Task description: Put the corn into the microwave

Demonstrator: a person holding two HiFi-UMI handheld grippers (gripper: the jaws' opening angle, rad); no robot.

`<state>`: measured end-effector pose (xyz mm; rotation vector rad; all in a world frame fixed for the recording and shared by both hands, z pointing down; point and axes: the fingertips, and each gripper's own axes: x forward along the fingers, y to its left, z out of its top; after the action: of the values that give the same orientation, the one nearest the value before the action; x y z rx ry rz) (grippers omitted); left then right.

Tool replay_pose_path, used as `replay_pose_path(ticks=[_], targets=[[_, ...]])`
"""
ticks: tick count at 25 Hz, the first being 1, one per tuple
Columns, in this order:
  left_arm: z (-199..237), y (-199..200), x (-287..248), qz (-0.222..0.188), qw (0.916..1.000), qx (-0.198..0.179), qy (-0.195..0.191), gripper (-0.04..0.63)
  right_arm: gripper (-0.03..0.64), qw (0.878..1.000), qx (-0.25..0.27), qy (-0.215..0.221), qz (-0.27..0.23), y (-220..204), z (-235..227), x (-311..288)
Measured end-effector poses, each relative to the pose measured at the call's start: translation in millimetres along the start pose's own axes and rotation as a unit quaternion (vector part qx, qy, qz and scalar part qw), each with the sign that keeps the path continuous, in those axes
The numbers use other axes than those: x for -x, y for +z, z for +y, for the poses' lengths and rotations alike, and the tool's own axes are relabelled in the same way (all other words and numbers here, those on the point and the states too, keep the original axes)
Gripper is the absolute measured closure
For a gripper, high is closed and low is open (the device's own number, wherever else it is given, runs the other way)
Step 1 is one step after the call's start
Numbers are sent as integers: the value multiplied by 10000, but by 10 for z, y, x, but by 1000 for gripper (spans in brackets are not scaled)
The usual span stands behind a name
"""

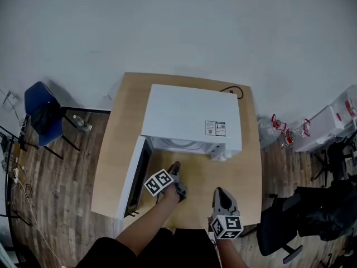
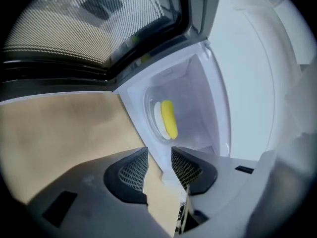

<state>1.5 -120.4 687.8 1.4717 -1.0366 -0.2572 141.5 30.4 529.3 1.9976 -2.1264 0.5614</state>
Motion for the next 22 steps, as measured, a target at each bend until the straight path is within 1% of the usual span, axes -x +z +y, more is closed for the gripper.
replay_pose_path(ticks=[1,3,6,8,10,12,14,16,18,20,22], targets=[[-27,-55,149,23,9999,-56,-89,471,557,10000,-53,-27,-56,19,33,84],[-122,-153,449,76,9993,-203,-288,471,557,9999,6,-21,-147,46,148,253],[-310,-364,931,317,9966,-422,-629,471,557,9998,151,51,-149,-15,353,520],[-424,-484,1311,414,9924,-825,-814,471,557,9999,146,-20,-88,-110,444,725],[-544,-543,1735,307,9838,-1452,-1008,471,557,9999,94,-107,-35,-197,532,938],[-697,-622,2136,192,9691,-2099,-1283,472,557,9999,45,-136,-14,-248,624,1135],[-839,-756,2449,233,9520,-2654,-1506,472,557,9999,29,-105,-33,-251,702,1300],[-924,-896,2695,309,9335,-3229,-1531,483,557,9999,80,-21,-82,-227,775,1450],[-1000,-975,2920,170,9109,-3844,-1489,535,557,9997,200,81,-138,-220,833,1585],[-1097,-1037,3112,-45,8880,-4323,-1565,549,557,9992,300,183,-190,-237,875,1699],[-1215,-1131,3277,-192,8640,-4727,-1722,557,557,9986,366,317,-235,-241,921,1789]])
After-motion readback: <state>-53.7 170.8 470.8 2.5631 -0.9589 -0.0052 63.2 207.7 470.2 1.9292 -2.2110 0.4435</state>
